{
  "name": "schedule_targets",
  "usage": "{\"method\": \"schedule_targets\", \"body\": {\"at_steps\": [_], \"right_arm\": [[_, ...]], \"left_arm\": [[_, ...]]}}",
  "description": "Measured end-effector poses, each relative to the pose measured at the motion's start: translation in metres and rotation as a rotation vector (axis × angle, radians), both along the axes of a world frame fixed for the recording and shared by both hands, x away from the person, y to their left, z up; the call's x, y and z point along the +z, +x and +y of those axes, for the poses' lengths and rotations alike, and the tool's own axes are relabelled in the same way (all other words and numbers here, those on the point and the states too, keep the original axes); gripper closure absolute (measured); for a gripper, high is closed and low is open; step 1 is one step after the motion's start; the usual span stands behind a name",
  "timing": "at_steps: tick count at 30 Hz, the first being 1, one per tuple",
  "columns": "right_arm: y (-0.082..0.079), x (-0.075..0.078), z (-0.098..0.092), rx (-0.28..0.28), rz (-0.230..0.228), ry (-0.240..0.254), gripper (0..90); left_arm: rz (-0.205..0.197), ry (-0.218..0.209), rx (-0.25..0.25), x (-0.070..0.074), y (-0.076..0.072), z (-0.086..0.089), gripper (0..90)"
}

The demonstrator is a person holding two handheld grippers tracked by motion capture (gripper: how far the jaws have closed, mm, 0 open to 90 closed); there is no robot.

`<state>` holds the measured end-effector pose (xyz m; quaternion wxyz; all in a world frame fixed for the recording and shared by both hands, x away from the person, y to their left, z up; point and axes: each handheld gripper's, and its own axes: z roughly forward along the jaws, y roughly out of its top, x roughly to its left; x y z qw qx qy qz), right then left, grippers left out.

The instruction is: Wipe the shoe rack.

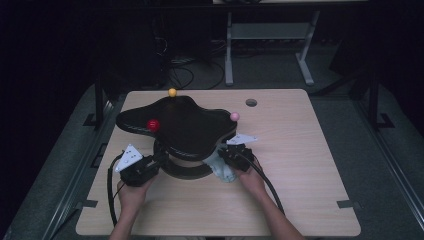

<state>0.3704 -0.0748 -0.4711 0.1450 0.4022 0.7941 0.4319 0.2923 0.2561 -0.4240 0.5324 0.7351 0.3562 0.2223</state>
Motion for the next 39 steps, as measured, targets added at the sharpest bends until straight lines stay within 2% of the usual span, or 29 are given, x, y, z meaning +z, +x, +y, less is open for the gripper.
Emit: {"method": "schedule_targets", "body": {"at_steps": [1,2,3,4,5,6,7,8,10,11,13,17,18,20,22,23,24,25,27,28,29,32,34,36,39], "right_arm": [[0.006,0.0,-0.006,-0.04,0.007,0.007,82.0],[0.006,0.0,-0.006,-0.04,0.007,0.007,82.0],[0.008,-0.002,-0.009,-0.056,0.027,0.039,82.1],[0.008,-0.002,-0.009,-0.056,0.027,0.039,82.1],[0.003,-0.001,-0.002,-0.017,0.01,0.013,82.1],[0.003,-0.001,-0.002,-0.017,0.01,0.013,82.1],[0.003,0.001,0.002,-0.001,-0.017,-0.027,82.1],[0.006,0.0,-0.001,-0.02,-0.025,-0.03,82.1],[0.015,-0.002,-0.012,-0.069,0.003,0.011,82.1],[0.019,-0.001,-0.017,-0.099,0.006,0.002,82.1],[0.019,0.0,-0.017,-0.098,0.013,-0.004,82.1],[0.012,0.0,-0.008,-0.042,-0.019,-0.033,82.1],[0.012,0.0,-0.008,-0.042,-0.019,-0.033,82.1],[0.021,-0.001,-0.018,-0.091,0.002,-0.003,82.1],[0.022,-0.002,-0.02,-0.097,0.013,0.012,82.1],[0.02,-0.001,-0.018,-0.104,0.014,0.008,82.1],[0.017,-0.001,-0.015,-0.088,0.004,-0.002,82.1],[0.01,-0.002,-0.009,-0.049,-0.013,-0.007,82.2],[0.007,-0.002,-0.009,-0.037,-0.016,-0.007,82.2],[0.007,-0.002,-0.009,-0.037,-0.016,-0.007,82.2],[0.009,-0.002,-0.014,-0.046,0.007,0.021,82.3],[0.007,0.0,-0.014,-0.049,0.003,0.001,82.2],[0.004,0.002,-0.017,-0.046,-0.007,0.012,82.2],[-0.002,0.007,-0.024,-0.061,-0.041,0.048,82.3],[-0.005,0.01,-0.028,-0.069,-0.049,0.058,82.3]], "left_arm": [[0.0,0.001,0.0,0.0,0.0,0.0,75.6],[0.0,0.001,0.0,0.0,0.0,0.0,75.6],[-0.002,0.006,0.0,0.0,0.0,0.0,75.6],[-0.002,0.006,0.0,0.0,0.0,0.0,75.6],[0.002,-0.001,0.002,0.0,0.0,0.002,75.6],[0.002,-0.001,0.002,0.0,0.0,0.002,75.6],[0.004,-0.002,0.002,0.0,0.001,0.002,75.6],[0.004,-0.002,0.002,0.0,0.001,0.002,75.6],[0.005,-0.002,0.001,0.0,0.001,0.002,75.6],[0.004,-0.003,0.002,0.0,0.001,0.002,75.6],[0.003,-0.002,0.002,0.0,0.001,0.002,75.6],[0.002,0.002,0.005,0.0,0.002,0.003,75.6],[0.002,0.002,0.005,0.0,0.002,0.003,75.6],[0.002,0.002,0.007,0.0,0.001,0.003,75.6],[0.001,0.002,0.008,0.0,0.001,0.002,75.6],[0.001,0.002,0.008,0.0,0.001,0.002,75.6],[0.001,0.001,0.006,0.0,0.001,0.003,75.6],[0.0,0.0,0.008,0.0,0.002,0.003,75.6],[0.003,-0.006,0.007,0.0,0.002,0.003,75.6],[0.003,-0.006,0.007,0.0,0.002,0.003,75.6],[0.002,-0.006,0.01,0.0,0.002,0.002,75.6],[0.001,-0.005,0.007,0.0,0.002,0.002,75.6],[0.001,-0.007,0.008,-0.001,0.003,0.001,75.6],[0.001,-0.007,0.006,-0.001,0.005,0.0,75.6],[0.001,-0.012,0.005,-0.001,0.006,0.0,75.6]]}}
